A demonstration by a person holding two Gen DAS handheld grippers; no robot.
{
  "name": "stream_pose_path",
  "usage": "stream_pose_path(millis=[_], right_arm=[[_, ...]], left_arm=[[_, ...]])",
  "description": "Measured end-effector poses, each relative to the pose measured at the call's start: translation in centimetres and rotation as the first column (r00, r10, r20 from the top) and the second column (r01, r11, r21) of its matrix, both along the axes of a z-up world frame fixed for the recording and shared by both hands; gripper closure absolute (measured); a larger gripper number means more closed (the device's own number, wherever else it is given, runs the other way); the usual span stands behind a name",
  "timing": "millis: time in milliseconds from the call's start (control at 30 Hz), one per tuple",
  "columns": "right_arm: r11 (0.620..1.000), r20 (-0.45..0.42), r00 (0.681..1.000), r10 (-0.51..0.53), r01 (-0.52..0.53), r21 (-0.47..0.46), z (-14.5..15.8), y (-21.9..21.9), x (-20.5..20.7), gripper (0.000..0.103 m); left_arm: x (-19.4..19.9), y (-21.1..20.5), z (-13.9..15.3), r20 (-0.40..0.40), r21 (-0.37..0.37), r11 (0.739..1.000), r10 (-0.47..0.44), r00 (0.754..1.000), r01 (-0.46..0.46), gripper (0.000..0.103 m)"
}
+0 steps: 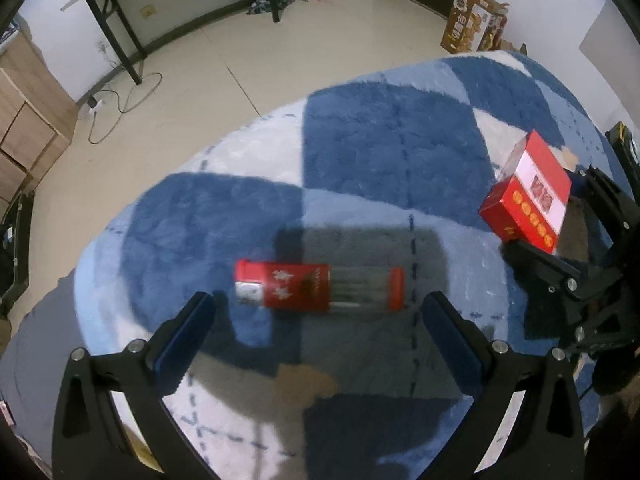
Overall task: Organize rigid objects
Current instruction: 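Grasp the red-white printed box with the right tool while the left tool grasps the red lighter, then carry the printed box and red lighter over the yellow tray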
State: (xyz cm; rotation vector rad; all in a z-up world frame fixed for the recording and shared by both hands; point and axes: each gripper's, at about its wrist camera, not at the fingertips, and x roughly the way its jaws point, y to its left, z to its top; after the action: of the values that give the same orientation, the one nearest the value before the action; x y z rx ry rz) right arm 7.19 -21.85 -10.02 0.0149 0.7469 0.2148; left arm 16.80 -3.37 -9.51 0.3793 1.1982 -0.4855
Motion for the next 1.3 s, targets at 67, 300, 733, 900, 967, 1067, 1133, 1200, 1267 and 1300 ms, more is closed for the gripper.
stream_pose_path(millis=[67, 300, 733, 900, 967, 1067, 1133, 1200, 1267, 1300], right_arm=[[1.0, -0.004, 1.0, 0.007, -0.008, -0.028, -0.2, 0.6, -0.1, 0.007], [0.997, -0.006, 1.0, 0.016, -0.016, -0.072, -0.3, 1.8, 0.3, 0.003], [0.993, 0.089, 0.99, 0.105, -0.099, -0.068, 3.8, 5.1, -2.9, 0.014], [0.966, 0.126, 0.958, 0.256, -0.258, -0.004, 8.3, 11.1, -6.1, 0.014], [0.936, 0.111, 0.931, 0.349, -0.352, 0.007, 9.7, 14.8, -7.6, 0.014], [0.879, 0.102, 0.874, 0.475, -0.477, -0.015, 10.6, 19.7, -10.0, 0.014], [0.841, 0.073, 0.838, 0.541, -0.541, -0.026, 10.3, 22.7, -11.3, 0.014], [0.814, 0.038, 0.813, 0.58, -0.58, -0.027, 9.6, 25.1, -11.5, 0.014], [0.796, 0.026, 0.796, 0.604, -0.602, -0.059, 9.3, 26.9, -11.2, 0.014], [0.791, 0.016, 0.792, 0.61, -0.608, -0.068, 9.1, 27.6, -10.7, 0.014]], left_arm=[[0.5, 0.1, -0.4, -0.013, -0.001, 1.0, 0.017, 1.0, -0.017, 0.0], [1.0, 0.6, 0.0, 0.006, -0.085, 0.99, 0.117, 0.993, -0.116, 0.02], [-7.2, 7.7, 8.0, 0.089, -0.169, 0.96, 0.241, 0.966, -0.224, 0.02], [-12.9, 18.6, 13.3, 0.18, -0.232, 0.897, 0.42, 0.89, -0.376, 0.02], [-14.9, 22.1, 13.4, 0.186, -0.228, 0.87, 0.48, 0.857, -0.437, 0.02], [-17.1, 27.0, 11.4, 0.154, -0.183, 0.818, 0.571, 0.806, -0.545, 0.02], [-18.1, 28.8, 10.0, 0.131, -0.163, 0.804, 0.593, 0.795, -0.573, 0.02], [-19.0, 30.3, 8.7, 0.104, -0.169, 0.783, 0.619, 0.779, -0.599, 0.02], [-19.1, 31.3, 7.7, 0.082, -0.167, 0.767, 0.637, 0.766, -0.62, 0.02], [-19.0, 31.8, 7.1, 0.071, -0.162, 0.762, 0.643, 0.762, -0.628, 0.02]])
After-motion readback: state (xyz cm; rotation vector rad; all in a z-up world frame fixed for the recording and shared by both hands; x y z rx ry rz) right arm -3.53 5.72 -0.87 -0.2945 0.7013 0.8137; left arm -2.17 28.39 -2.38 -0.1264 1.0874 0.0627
